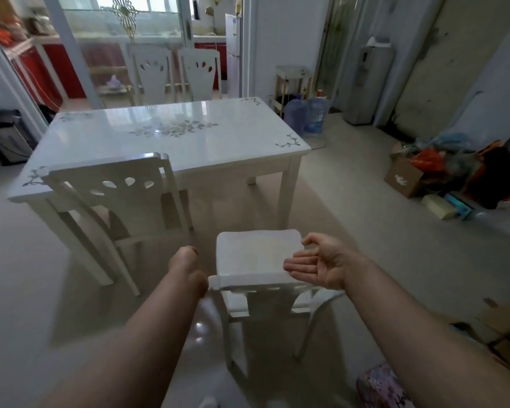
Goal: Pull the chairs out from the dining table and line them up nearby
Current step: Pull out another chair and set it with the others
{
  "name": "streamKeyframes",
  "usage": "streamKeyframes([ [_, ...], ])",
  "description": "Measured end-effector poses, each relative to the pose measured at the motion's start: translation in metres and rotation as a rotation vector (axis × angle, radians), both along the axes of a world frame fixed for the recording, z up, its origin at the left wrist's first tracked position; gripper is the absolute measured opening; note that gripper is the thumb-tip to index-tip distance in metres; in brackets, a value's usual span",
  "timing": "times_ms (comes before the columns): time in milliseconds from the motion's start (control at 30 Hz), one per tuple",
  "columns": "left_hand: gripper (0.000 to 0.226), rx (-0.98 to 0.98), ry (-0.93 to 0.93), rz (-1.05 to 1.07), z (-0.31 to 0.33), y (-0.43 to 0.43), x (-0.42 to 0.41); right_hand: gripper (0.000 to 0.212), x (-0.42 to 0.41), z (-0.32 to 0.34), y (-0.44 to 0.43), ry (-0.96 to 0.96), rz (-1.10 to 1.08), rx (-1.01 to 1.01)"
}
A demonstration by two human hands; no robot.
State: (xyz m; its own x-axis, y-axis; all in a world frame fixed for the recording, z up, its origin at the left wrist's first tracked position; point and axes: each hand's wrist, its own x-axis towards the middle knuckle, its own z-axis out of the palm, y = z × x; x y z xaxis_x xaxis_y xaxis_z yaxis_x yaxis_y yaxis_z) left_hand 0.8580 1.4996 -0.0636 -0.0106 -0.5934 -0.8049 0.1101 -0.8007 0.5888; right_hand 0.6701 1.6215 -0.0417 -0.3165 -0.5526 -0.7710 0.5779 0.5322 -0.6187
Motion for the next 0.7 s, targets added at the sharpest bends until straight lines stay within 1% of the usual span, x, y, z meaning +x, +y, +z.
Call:
streamKeyframes([
  [100, 0.049, -0.01, 0.075, 0.041, 0.002, -0.014, 0.02, 0.046, 0.016, 0.009, -0.025, 0.015, 0.011, -0.047],
  [267, 0.047, -0.043, 0.22, 0.163, 0.011, -0.041, 0.056, 0.046, 0.043, 0.009, -0.067, 0.014, 0.025, -0.052],
  [400, 0.046, -0.065, 0.266, 0.269, 0.017, -0.07, 0.09, 0.044, 0.067, 0.01, -0.111, 0.004, 0.057, -0.05],
  [500, 0.045, -0.069, 0.3, 0.332, 0.019, -0.1, 0.118, 0.047, 0.089, 0.012, -0.152, -0.007, 0.087, -0.042],
  [700, 0.048, -0.074, 0.366, 0.384, 0.023, -0.172, 0.166, 0.051, 0.133, 0.012, -0.242, -0.021, 0.133, -0.038],
])
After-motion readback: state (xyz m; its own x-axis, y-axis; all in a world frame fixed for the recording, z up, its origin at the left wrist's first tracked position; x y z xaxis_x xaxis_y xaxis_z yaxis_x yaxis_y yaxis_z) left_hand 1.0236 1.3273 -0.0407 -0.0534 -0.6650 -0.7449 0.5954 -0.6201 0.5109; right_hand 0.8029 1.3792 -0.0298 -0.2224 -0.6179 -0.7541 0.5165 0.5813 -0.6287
